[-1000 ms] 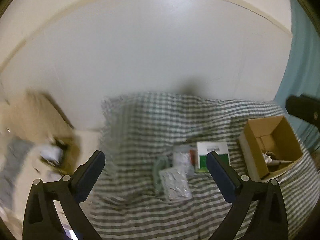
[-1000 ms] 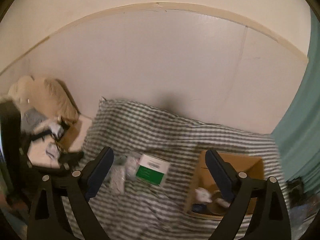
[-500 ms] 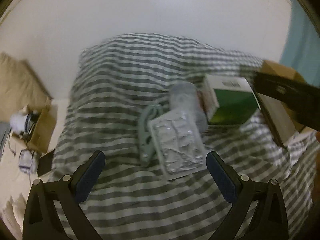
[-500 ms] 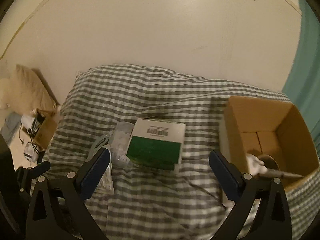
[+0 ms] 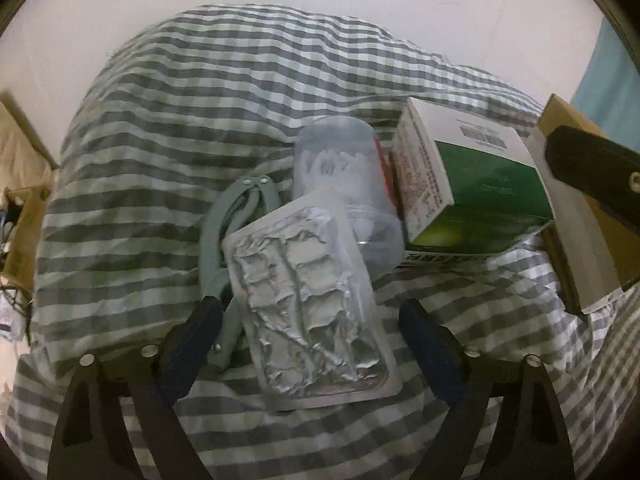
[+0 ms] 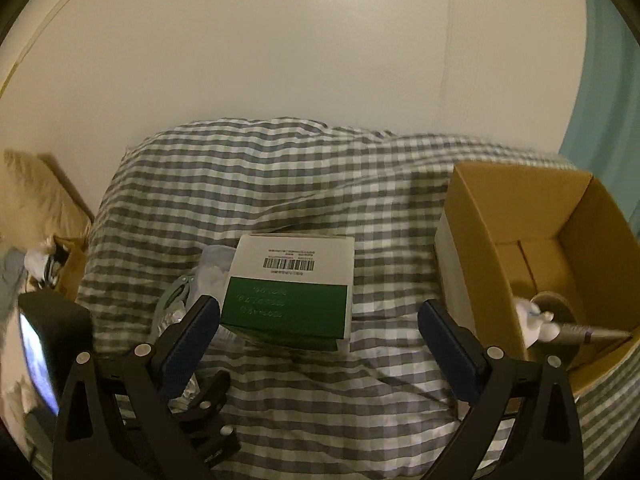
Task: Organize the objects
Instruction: 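Grasp the white-and-green medicine box with the right tool while the left tool grasps the blister pack, then lower the medicine box and blister pack into the box and open both tools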
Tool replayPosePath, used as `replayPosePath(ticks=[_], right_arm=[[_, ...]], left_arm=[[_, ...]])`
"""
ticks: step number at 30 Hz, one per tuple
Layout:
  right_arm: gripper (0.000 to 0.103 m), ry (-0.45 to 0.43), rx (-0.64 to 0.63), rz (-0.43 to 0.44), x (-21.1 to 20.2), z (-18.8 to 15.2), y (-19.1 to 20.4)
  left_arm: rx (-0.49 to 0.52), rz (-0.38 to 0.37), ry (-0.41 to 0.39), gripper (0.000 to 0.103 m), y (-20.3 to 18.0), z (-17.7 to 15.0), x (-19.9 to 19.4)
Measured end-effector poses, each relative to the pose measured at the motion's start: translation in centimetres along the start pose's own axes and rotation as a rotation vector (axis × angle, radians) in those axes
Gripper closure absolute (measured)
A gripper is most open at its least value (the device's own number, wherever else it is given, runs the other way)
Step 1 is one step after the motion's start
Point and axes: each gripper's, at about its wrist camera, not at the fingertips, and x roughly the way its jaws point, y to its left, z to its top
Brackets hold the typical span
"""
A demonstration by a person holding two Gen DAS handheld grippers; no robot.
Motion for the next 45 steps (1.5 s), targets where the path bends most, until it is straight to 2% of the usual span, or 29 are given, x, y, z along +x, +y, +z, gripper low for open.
replayPosePath(ticks=[1, 2, 3, 6, 7, 8, 9, 10, 15, 22, 23, 26, 29, 33, 37, 40, 45], right_arm=[[0.003, 0.011, 0.016, 0.005, 0.3, -0.1, -0.2], [0.003, 0.021, 0.023, 0.005, 0.5, -0.1, -0.2], [0.003, 0.033, 0.025, 0.002, 0.7, -0.2, -0.2], [0.003, 0.040, 0.015, -0.003, 0.9, -0.4, 0.3], [0.003, 0.041, 0.010, -0.001, 0.9, -0.5, 0.5], [0.003, 0.040, 0.004, -0.001, 0.9, -0.5, 0.7], [0.003, 0.038, -0.001, -0.004, 0.9, -0.6, 0.9], [0.003, 0.040, -0.009, -0.006, 1.0, -0.6, 1.2], [0.003, 0.070, -0.056, -0.020, 2.4, -0.9, 2.7], [0.003, 0.105, -0.087, -0.049, 5.4, -1.2, 3.5], [0.009, 0.099, -0.081, -0.046, 5.5, -1.2, 3.4], [0.011, 0.084, -0.058, -0.030, 5.1, -1.1, 3.0], [0.011, 0.043, -0.064, -0.014, 3.3, -1.0, 2.9], [0.011, -0.003, -0.081, -0.005, -0.1, -0.3, 2.8], [0.011, -0.066, -0.074, 0.020, -4.6, 0.8, 1.8], [0.011, -0.121, -0.084, 0.029, -8.6, 1.4, 0.6], [0.011, -0.209, -0.097, 0.013, -14.9, 2.2, -2.4]], left_arm=[[-0.002, -0.013, -0.002, 0.033, 0.1, -0.1, -0.1], [-0.011, -0.025, -0.002, 0.039, 0.2, -0.2, -0.2], [-0.024, -0.063, 0.003, 0.050, 0.5, -0.4, -0.4], [-0.065, -0.121, 0.003, 0.057, 1.3, -0.9, -1.4], [-0.077, -0.129, -0.001, 0.063, 1.6, -0.9, -1.7], [-0.093, -0.132, -0.012, 0.072, 2.0, -1.0, -2.4], [-0.101, -0.125, -0.019, 0.086, 2.2, -0.9, -2.9], [-0.109, -0.119, -0.022, 0.093, 2.6, -0.8, -3.4], [-0.133, -0.116, -0.039, 0.095, 4.1, -0.7, -5.2], [-0.097, -0.122, -0.058, 0.095, 3.8, 0.1, -5.9], [-0.094, -0.125, -0.059, 0.095, 3.6, 0.3, -5.8], [-0.092, -0.125, -0.066, 0.095, 3.4, 0.8, -6.1], [-0.080, -0.081, -0.076, 0.095, 3.3, 1.1, -7.3], [-0.101, -0.073, -0.110, 0.095, 3.3, 1.4, -9.8], [-0.081, -0.046, -0.158, 0.095, 1.8, 1.6, -13.2], [-0.070, -0.059, -0.201, 0.095, -0.1, 2.1, -16.0], [-0.017, -0.085, -0.282, 0.095, -5.3, 3.5, -19.8]])
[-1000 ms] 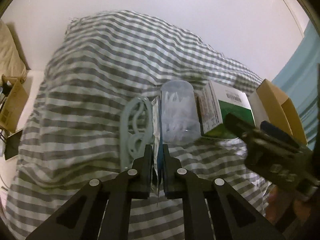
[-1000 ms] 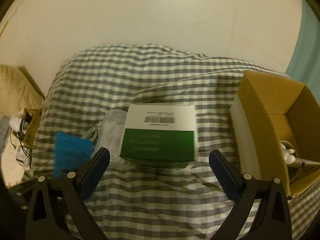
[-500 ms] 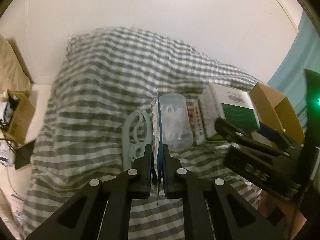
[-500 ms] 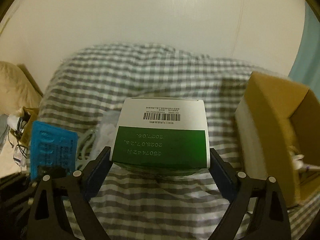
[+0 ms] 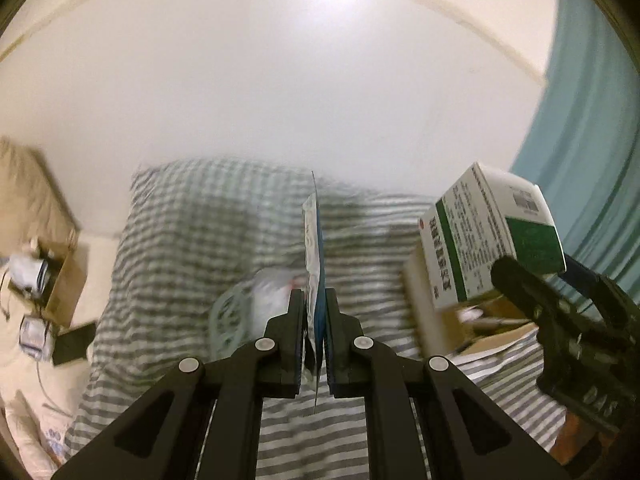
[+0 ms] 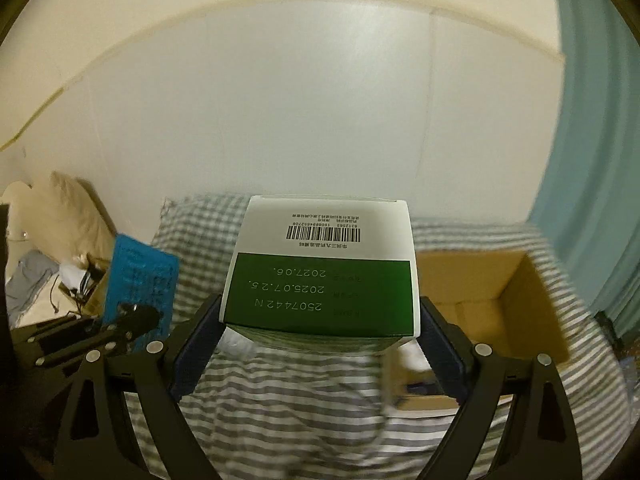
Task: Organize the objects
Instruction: 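Lower the medicine box and blister pack into the box and open both tools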
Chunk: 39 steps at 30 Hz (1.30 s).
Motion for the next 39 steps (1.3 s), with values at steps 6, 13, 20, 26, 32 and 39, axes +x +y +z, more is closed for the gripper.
replayPosePath(ticks=[6, 13, 20, 26, 32, 39], right_arm=[[0.011, -0.063, 0.036, -0.051, -4.8, 0.2, -6.3], [0.011, -0.048, 0.166, -0.133, -5.3, -1.6, -15.1], [0.011, -0.043, 0.199, -0.134, -2.2, -2.4, -18.9], [0.011, -0.014, 0.208, -0.094, 1.1, -3.2, -20.9], [0.010, 0.017, 0.233, -0.083, 3.9, -4.3, -21.9], [0.006, 0.024, 0.157, -0.166, 3.6, -4.0, -20.5]], left_arm=[[0.093, -0.076, -0.045, 0.095, -8.1, 1.6, -0.3], [0.140, -0.175, 0.010, 0.095, -15.0, 1.3, 2.9], [0.213, -0.165, 0.046, 0.095, -19.1, 0.5, 7.8], [0.216, -0.169, 0.096, 0.095, -19.5, -0.4, 12.4], [0.206, -0.175, 0.130, 0.093, -19.0, -0.9, 15.2], [0.178, -0.158, 0.153, 0.038, -18.3, -1.4, 15.0]])
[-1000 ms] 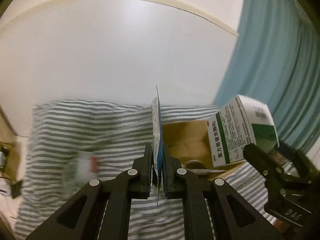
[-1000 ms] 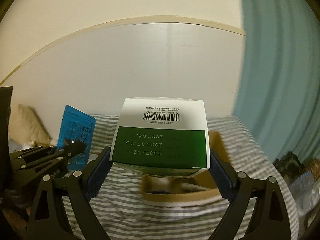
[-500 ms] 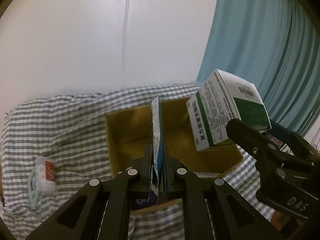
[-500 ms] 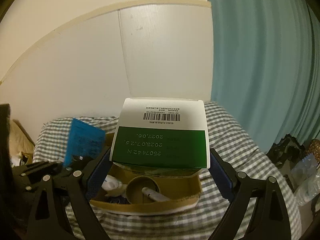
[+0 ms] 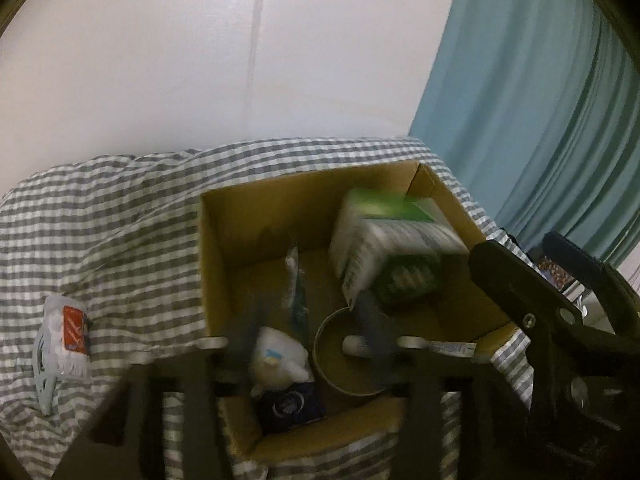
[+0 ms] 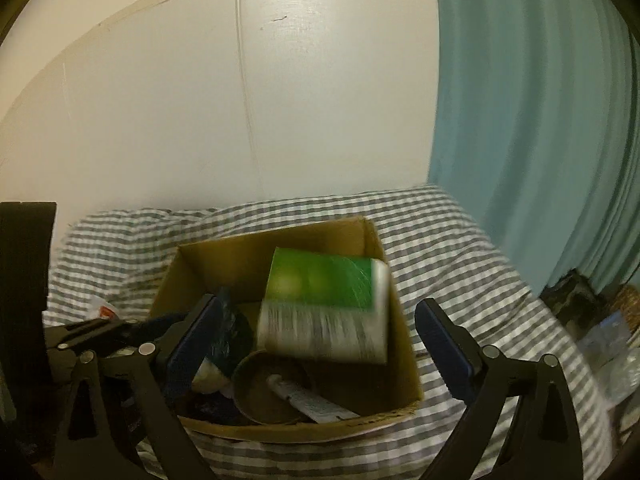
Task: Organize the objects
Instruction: 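Lower the medicine box and blister pack into the box and open both tools, then grasp the clear red-labelled cup with the right tool while the left tool grasps the green clip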
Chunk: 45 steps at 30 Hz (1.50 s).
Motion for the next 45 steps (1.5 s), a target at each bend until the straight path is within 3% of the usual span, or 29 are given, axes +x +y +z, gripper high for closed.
replayPosePath(ticks=[3, 7, 10, 17, 24, 29, 35, 45], right_arm=[[0.006, 0.001, 0.025, 0.003, -1.0, 0.3, -0.2], [0.003, -0.031, 0.026, -0.021, -4.3, 1.3, 0.3], [0.000, -0.071, 0.028, -0.018, -6.7, 2.3, 1.4], [0.000, -0.094, -0.001, 0.052, -11.4, 2.5, 6.5], [0.000, -0.103, -0.054, 0.127, -13.0, 1.8, 12.5], [0.000, -0.093, -0.075, 0.180, -11.3, 1.1, 17.4], [0.000, -0.009, -0.123, 0.217, -6.7, -0.8, 23.2], [0.000, 0.135, -0.157, 0.188, 2.5, -4.7, 27.7]], left_arm=[[-0.032, -0.004, -0.027, 0.032, 0.3, 0.2, -2.4], [-0.063, 0.031, -0.090, 0.012, 1.8, 0.5, -6.3], [-0.095, 0.052, -0.143, 0.006, 3.4, 0.4, -10.1], [-0.148, 0.158, -0.226, 0.003, 9.5, -1.0, -17.1], [-0.198, 0.303, -0.238, 0.003, 16.1, -3.1, -20.0], [-0.233, 0.372, -0.208, 0.003, 20.7, -5.2, -19.4], [-0.260, 0.454, -0.109, 0.003, 25.6, -8.1, -15.4], [-0.180, 0.515, 0.070, 0.003, 28.0, -10.6, -5.9]])
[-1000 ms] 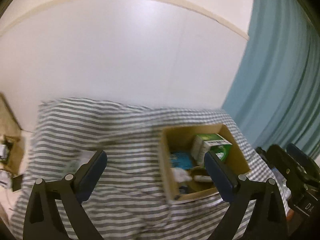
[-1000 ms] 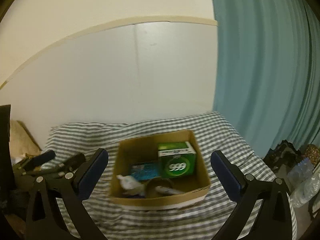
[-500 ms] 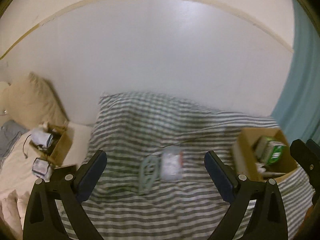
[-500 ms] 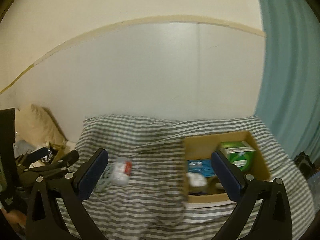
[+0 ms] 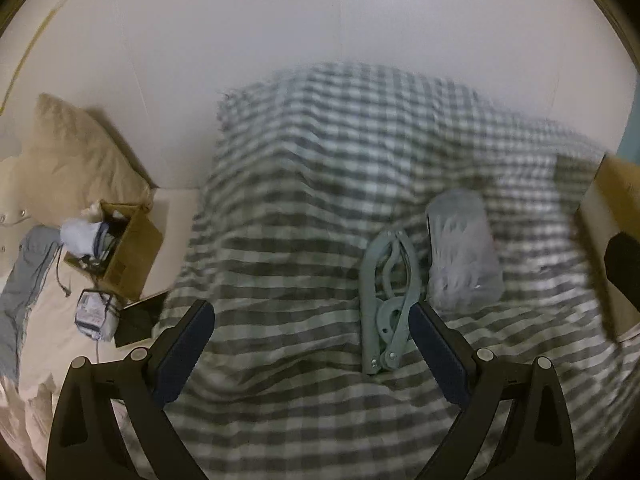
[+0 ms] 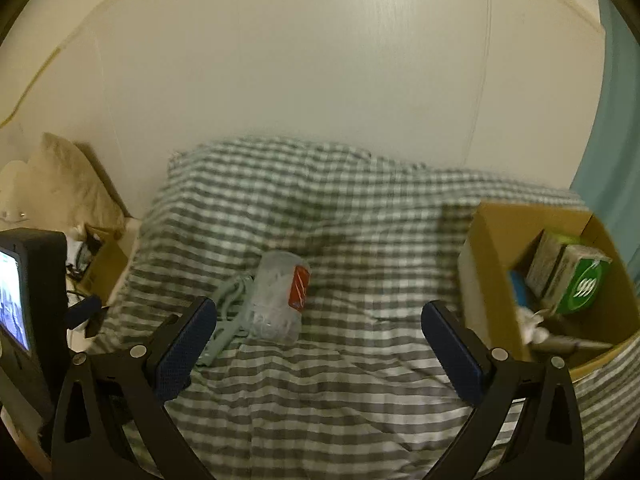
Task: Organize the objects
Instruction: 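Grasp the clear red-labelled cup with the right tool while the left tool grasps the green clip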
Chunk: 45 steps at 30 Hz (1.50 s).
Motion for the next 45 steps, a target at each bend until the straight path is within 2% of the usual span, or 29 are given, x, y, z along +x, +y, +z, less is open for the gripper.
replayPosePath(ticks=[3, 6, 11, 14, 15, 16, 18, 24, 29, 30, 31, 34, 37, 41, 42, 45], right_arm=[[0.000, 0.022, 0.009, -0.011, 2.0, -0.3, -0.4], [0.000, 0.030, 0.018, -0.037, 3.5, -0.4, -0.8], [0.001, 0.051, 0.053, -0.038, 5.4, -0.4, -1.2], [0.000, 0.065, 0.058, -0.046, 6.2, -0.6, -1.2], [0.000, 0.074, 0.051, -0.053, 6.4, -0.6, -1.2], [0.001, 0.079, 0.044, -0.060, 6.5, -0.6, -1.1], [0.000, 0.085, 0.022, -0.080, 6.4, -0.6, -0.9], [0.001, 0.076, 0.023, -0.080, 5.4, -0.4, -0.8], [0.000, 0.079, 0.011, -0.040, 5.6, -0.4, 0.3], [0.000, 0.081, 0.004, -0.023, 5.8, -0.3, 0.7], [0.000, 0.087, -0.008, -0.003, 6.1, -0.4, 1.2], [0.001, 0.119, -0.047, 0.034, 7.6, -0.4, 2.4], [0.001, 0.143, -0.060, 0.065, 9.1, -0.5, 3.5], [0.002, 0.181, -0.078, 0.053, 11.5, -0.2, 4.1], [0.004, 0.197, -0.073, 0.053, 12.3, -0.1, 4.1], [0.025, 0.258, -0.043, 0.071, 14.2, -0.4, 3.5]], left_arm=[[0.076, -0.023, 0.018, 0.005, -1.8, -0.2, 1.4], [0.133, -0.071, 0.063, 0.016, -3.1, -0.6, 3.3], [0.128, -0.148, 0.124, 0.020, -3.4, -0.4, 6.4], [0.099, -0.180, 0.170, 0.032, -3.0, -0.6, 8.0], [0.083, -0.188, 0.170, 0.039, -2.7, -0.7, 7.9], [0.068, -0.198, 0.160, 0.053, -2.3, -0.8, 7.6], [0.038, -0.220, 0.146, 0.066, -1.6, -1.0, 6.6], [-0.043, -0.342, 0.125, 0.074, 1.4, -1.6, 3.7], [-0.059, -0.332, 0.055, 0.078, 3.8, -0.1, 0.8], [-0.071, -0.341, 0.040, 0.090, 4.6, 0.2, 0.2], [-0.082, -0.347, 0.032, 0.094, 5.5, 0.6, 0.0], [-0.088, -0.338, 0.005, 0.097, 6.4, 1.0, -0.7], [-0.091, -0.345, 0.012, 0.098, 6.7, 0.8, -0.8], [-0.084, -0.352, 0.026, 0.098, 6.3, 0.6, 0.0], [-0.085, -0.356, 0.025, 0.098, 6.2, 0.6, 0.1], [-0.090, -0.357, 0.024, 0.098, 6.3, 0.8, -0.1]])
